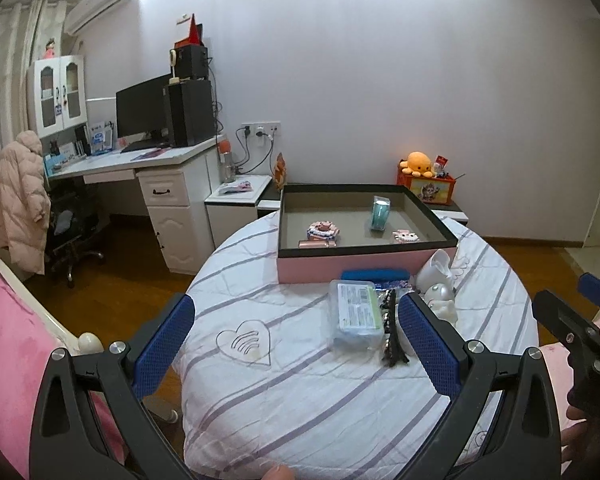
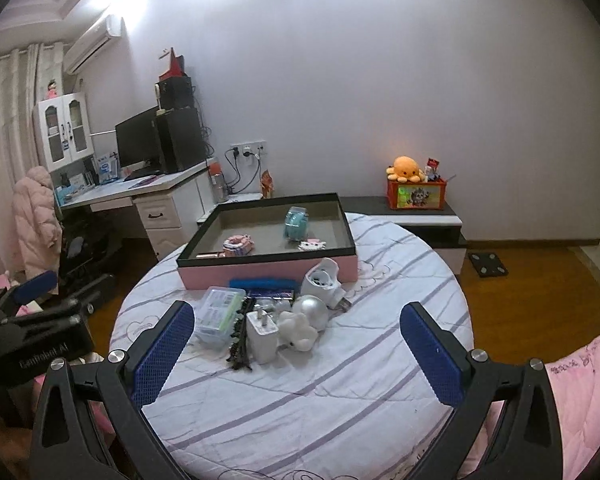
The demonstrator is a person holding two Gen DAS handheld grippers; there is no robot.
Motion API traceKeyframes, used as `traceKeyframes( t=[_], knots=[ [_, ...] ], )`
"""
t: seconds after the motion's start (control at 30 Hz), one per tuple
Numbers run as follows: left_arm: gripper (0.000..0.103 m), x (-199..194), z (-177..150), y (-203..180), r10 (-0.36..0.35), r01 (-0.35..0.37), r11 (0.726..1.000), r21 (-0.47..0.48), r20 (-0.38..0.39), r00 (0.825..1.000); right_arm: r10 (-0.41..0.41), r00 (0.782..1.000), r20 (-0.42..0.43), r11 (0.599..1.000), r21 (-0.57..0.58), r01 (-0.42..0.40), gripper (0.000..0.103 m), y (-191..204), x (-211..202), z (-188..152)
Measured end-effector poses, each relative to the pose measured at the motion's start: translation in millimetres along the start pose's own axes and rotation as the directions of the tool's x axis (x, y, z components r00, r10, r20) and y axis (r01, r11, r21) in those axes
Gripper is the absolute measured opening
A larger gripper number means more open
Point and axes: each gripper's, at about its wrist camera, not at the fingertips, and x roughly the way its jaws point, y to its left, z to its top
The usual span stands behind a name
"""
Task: Organize rigid objects
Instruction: 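Withdraw both tools from the box back over the table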
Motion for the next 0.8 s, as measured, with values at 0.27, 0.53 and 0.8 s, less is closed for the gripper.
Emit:
traceKeyframes(
  t=[0.27, 0.53, 0.8],
  knots=[
    [0.103, -3.7, 1.2, 4.8, 0.009, -0.008, 1.000, -0.011, 0.012, 1.000, 0.002, 1.000, -0.012, 1.000, -0.018, -0.003, 0.103, 7.8, -0.7, -5.5],
    [0.103, -3.5, 1.1, 4.4, 0.008, -0.008, 1.000, -0.013, 0.011, 1.000, 0.003, 1.000, -0.018, 1.000, -0.014, -0.003, 0.103, 6.5, 0.1, -6.6],
    [0.103, -3.4, 1.3, 4.1, 0.008, -0.008, 1.000, -0.012, 0.011, 1.000, 0.002, 1.000, -0.022, 1.000, -0.010, -0.003, 0.103, 5.6, 0.5, -6.9]
  ],
)
